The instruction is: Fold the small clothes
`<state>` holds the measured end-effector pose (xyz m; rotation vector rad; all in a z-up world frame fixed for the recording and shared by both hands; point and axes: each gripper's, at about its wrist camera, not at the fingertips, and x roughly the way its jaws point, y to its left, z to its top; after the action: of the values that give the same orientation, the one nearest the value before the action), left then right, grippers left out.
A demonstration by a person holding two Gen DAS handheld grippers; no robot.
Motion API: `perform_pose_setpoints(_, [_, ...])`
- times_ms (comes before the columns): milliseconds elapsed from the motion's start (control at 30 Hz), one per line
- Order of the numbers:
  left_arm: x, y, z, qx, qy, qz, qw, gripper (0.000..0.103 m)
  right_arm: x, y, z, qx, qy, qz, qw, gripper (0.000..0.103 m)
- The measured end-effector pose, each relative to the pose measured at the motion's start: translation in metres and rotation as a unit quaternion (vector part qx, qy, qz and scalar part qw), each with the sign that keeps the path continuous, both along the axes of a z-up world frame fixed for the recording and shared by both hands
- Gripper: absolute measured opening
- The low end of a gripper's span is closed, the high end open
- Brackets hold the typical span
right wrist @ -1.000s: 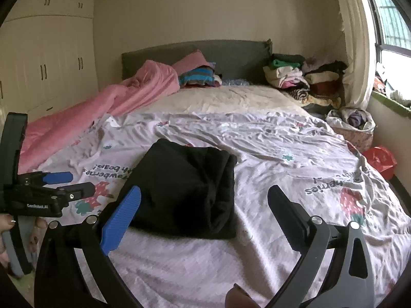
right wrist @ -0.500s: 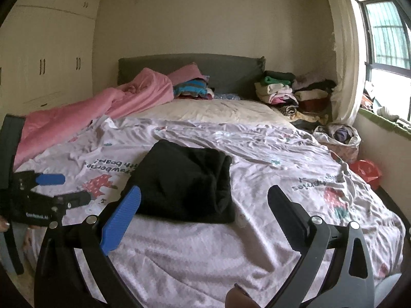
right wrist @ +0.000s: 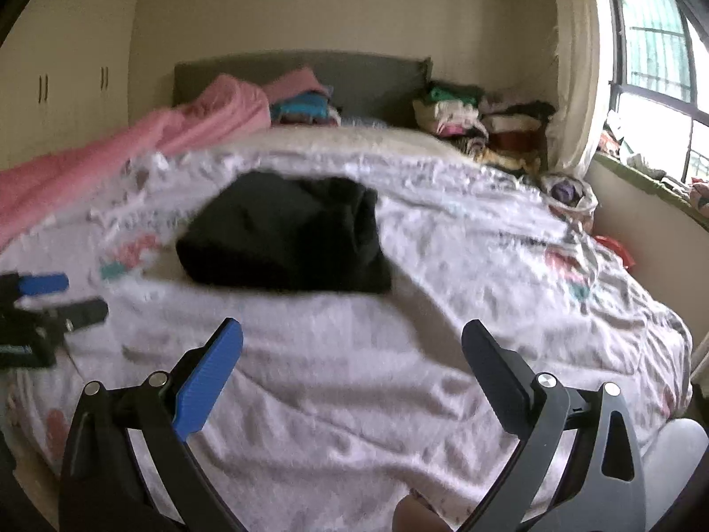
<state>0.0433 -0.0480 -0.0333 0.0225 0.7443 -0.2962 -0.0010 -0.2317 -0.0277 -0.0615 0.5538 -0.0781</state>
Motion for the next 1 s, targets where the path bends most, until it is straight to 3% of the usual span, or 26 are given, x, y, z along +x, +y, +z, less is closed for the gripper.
perform_pose_setpoints(167, [0.0,0.0008,-0.0027,-0.002,0.002,0.0,1.0,0.093,0.0032,-0.0023,-0.0137,0.022,0.027,-0.005,0.999,0.099])
perform_pose_setpoints(1000, [0.0028,0.0068,-0.0028,0.001,0.007,0.018,0.9998,0.093,0.0002,0.0011,-0.009,0.015,0.023,0.002,1.0,0.099])
